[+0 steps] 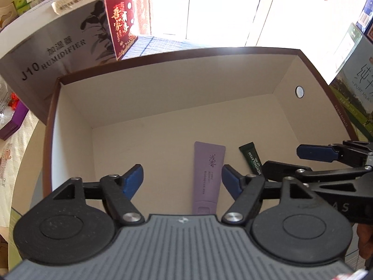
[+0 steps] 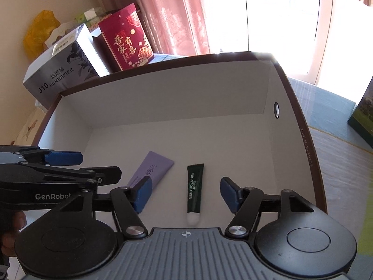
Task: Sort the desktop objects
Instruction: 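Open the left tool over the box while the right tool releases the green tube, then withdraw both tools from the box back toward the remaining items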
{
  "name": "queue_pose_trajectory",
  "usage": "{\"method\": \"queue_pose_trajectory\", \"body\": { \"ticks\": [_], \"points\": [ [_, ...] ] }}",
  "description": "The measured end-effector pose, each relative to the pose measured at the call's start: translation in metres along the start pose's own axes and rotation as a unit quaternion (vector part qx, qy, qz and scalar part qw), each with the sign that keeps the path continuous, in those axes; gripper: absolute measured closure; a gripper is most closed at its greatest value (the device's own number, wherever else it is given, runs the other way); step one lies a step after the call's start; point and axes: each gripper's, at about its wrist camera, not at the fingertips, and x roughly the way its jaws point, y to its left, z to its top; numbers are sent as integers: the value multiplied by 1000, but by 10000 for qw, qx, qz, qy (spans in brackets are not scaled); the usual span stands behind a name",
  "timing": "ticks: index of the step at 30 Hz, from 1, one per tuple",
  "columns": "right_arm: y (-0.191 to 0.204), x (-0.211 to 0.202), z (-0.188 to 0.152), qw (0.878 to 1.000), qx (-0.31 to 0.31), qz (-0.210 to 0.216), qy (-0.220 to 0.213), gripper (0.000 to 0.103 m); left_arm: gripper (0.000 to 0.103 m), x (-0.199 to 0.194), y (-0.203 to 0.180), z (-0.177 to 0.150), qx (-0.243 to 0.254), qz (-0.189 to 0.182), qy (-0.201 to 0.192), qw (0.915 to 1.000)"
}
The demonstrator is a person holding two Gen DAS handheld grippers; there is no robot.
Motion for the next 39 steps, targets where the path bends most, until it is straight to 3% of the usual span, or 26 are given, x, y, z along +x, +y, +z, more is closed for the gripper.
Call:
{"method": "queue_pose_trajectory", "body": {
  "ticks": [4,7,13,25,39],
  "points": [
    [1,-15,-3,9996,6,183,-233,27,24,-16,4,-2,48,23,-200,9998],
    [5,-32,-7,9985,-75,237,-486,14,19,-32,6,-6,64,76,-362,9993],
    [17,-68,-24,9940,-243,243,-1039,7,12,-67,8,-22,144,130,-686,9975],
    [35,-136,-72,9856,-255,149,-1667,2,8,-137,1,-72,206,253,-1197,9923],
    [57,-198,-127,9795,-349,128,-1978,2,7,-200,-15,-133,222,174,-1415,9895]
  ]
}}
